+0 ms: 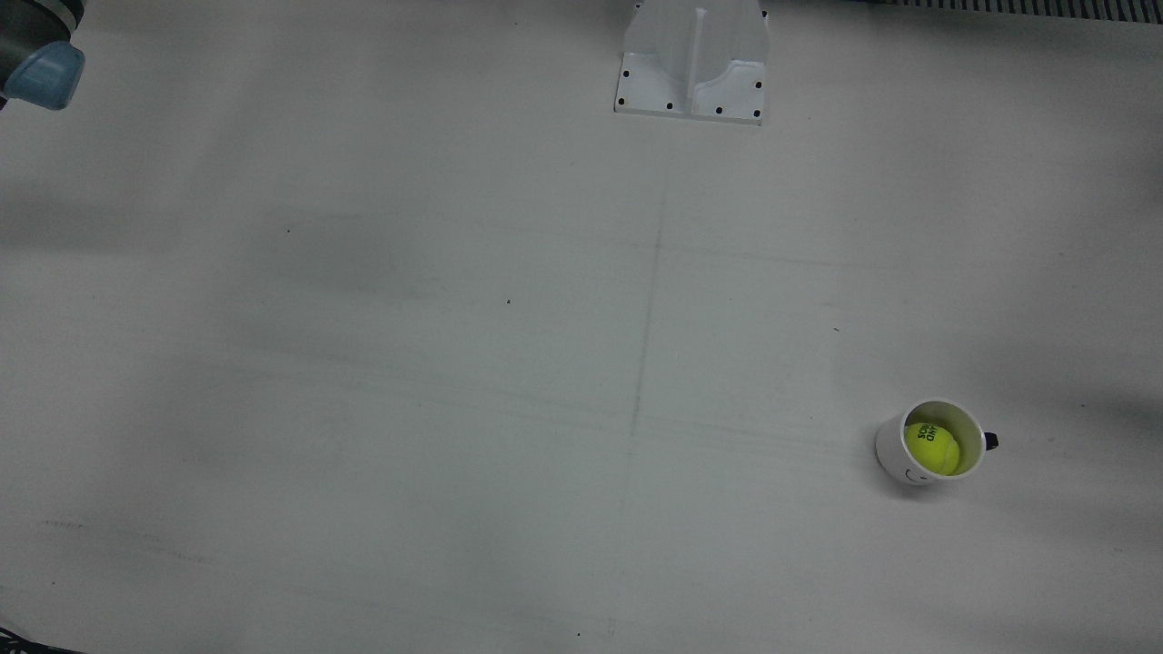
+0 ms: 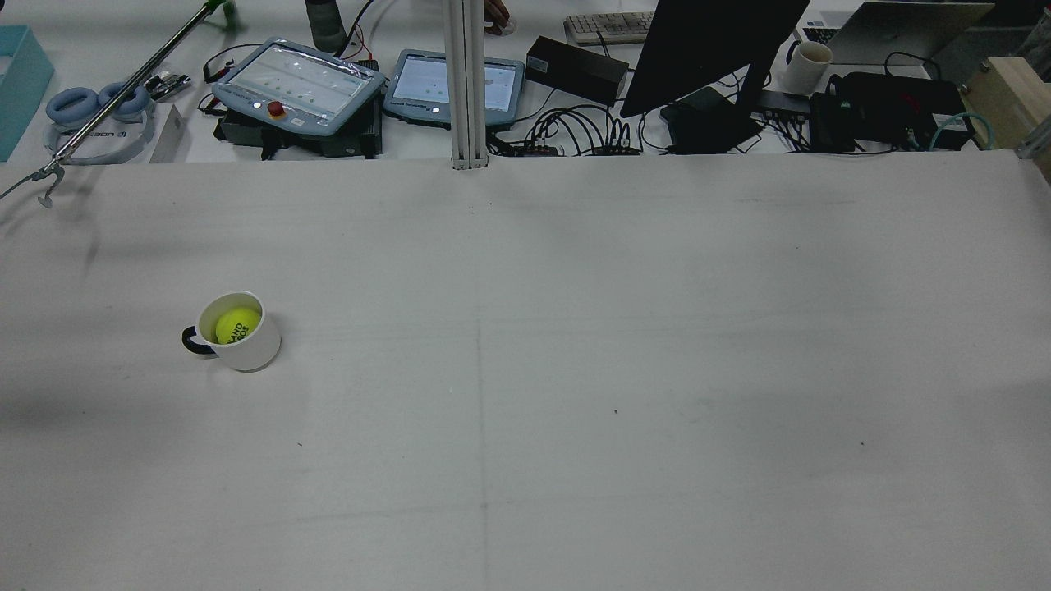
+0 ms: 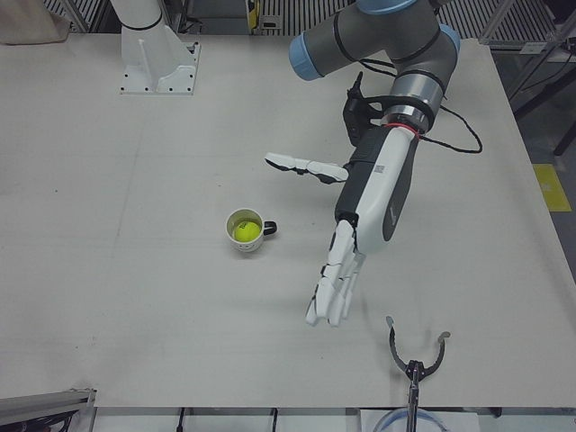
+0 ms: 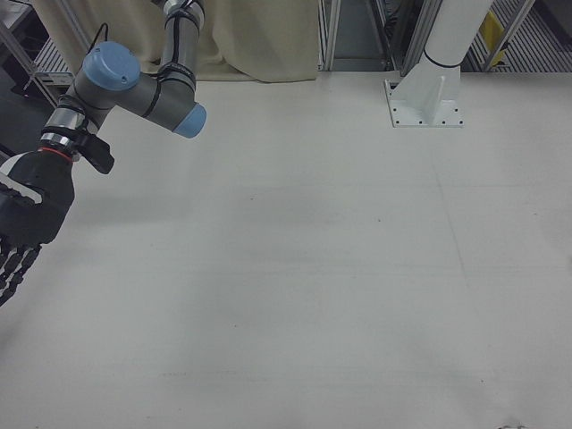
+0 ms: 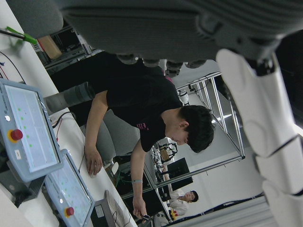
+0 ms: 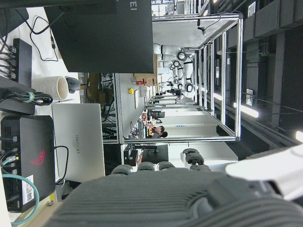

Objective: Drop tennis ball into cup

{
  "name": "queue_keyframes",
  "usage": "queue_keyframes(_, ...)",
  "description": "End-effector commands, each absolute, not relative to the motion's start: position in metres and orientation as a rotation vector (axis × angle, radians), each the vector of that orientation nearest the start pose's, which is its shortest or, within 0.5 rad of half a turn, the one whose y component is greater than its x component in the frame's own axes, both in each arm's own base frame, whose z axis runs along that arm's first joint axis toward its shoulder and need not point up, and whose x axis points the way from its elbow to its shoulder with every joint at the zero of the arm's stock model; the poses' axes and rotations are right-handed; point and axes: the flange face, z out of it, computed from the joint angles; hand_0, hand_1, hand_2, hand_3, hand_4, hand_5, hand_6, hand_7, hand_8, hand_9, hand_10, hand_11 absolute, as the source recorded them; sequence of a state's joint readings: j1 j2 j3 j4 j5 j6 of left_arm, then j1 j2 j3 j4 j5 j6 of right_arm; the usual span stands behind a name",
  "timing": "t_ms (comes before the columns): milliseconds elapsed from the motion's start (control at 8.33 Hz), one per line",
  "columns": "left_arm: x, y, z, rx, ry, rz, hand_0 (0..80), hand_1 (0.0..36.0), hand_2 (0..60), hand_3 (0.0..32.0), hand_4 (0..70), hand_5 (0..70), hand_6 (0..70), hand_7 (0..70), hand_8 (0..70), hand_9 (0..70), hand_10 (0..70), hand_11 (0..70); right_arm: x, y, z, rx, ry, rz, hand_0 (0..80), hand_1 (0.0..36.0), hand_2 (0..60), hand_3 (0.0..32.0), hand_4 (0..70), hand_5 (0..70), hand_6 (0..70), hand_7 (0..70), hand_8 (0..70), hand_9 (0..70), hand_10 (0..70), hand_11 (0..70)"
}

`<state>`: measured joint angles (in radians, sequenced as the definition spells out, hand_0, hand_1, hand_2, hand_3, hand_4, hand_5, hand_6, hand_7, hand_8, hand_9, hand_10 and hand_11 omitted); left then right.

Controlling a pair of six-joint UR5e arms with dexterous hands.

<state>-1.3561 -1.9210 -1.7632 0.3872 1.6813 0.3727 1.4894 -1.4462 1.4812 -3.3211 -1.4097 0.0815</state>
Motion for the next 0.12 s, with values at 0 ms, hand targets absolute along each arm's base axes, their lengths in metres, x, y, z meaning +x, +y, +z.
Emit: queue_keyframes(0,0.0017,-0.5900,0.4632,-0.062,2.042,-1.807,42.9,14.2,6.6,0.0,0.0,0.1,0.0,7.6,0.0,0.1,0.0,0.0,0.1059,-0.5383,0.6817,-0.023,1.995,-2.289,0.0,0.0,0.0,0.0,0.0,0.0,0.0,0.0,0.0,0.0,0.0,0.0)
